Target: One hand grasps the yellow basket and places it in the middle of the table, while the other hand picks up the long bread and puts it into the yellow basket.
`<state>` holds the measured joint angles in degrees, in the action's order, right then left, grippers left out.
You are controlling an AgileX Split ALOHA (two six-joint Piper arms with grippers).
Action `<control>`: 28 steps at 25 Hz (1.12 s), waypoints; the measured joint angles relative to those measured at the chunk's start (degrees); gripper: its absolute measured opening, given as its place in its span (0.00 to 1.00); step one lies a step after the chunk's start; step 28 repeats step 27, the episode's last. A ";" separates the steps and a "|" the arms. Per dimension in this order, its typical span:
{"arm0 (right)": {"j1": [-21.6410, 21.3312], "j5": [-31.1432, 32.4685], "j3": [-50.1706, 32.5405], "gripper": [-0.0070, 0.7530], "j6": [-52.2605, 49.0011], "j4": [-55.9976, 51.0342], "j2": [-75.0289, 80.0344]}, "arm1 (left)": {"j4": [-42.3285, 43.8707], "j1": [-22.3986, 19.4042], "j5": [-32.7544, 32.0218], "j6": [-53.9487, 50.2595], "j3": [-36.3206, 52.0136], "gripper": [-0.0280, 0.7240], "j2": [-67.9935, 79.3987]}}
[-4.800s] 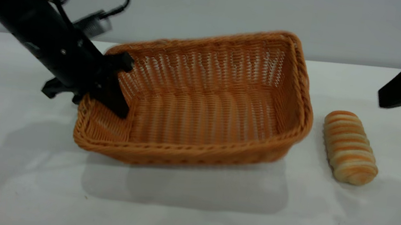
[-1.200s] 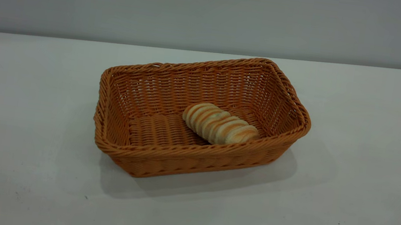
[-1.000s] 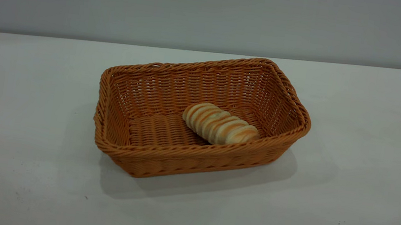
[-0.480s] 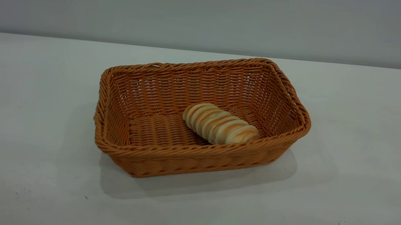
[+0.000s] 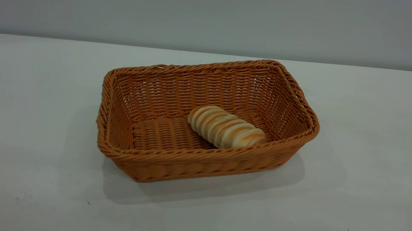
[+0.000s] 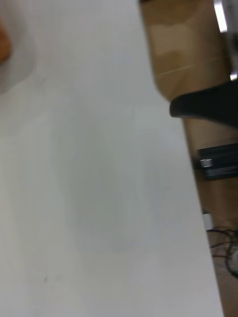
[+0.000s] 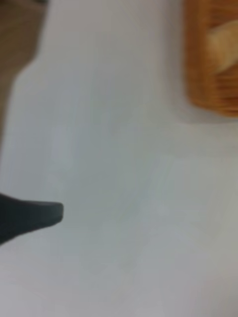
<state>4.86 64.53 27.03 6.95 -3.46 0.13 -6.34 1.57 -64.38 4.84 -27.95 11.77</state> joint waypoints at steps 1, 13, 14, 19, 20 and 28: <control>0.00 0.18 0.00 0.72 0.00 0.00 -0.92 | 0.00 -1.20 -0.05 0.00 0.00 0.81 -1.50; 0.00 0.38 0.00 0.72 0.00 -0.04 -1.16 | 0.00 -6.07 -0.53 0.00 0.00 0.81 -12.89; 0.00 0.38 0.00 0.72 -0.06 -0.04 -1.21 | 0.00 -6.07 -0.53 0.00 0.00 0.81 -12.95; 0.00 0.38 0.00 0.72 -0.06 -0.04 -1.27 | 0.00 -6.07 -0.53 0.00 0.00 0.81 -13.06; 0.00 0.38 0.00 0.72 -0.06 -0.04 -1.27 | 0.00 -6.07 -0.53 0.00 0.00 0.81 -13.06; 0.00 0.38 0.00 0.72 -0.06 -0.04 -1.27 | 0.00 -6.07 -0.53 0.00 0.00 0.81 -13.06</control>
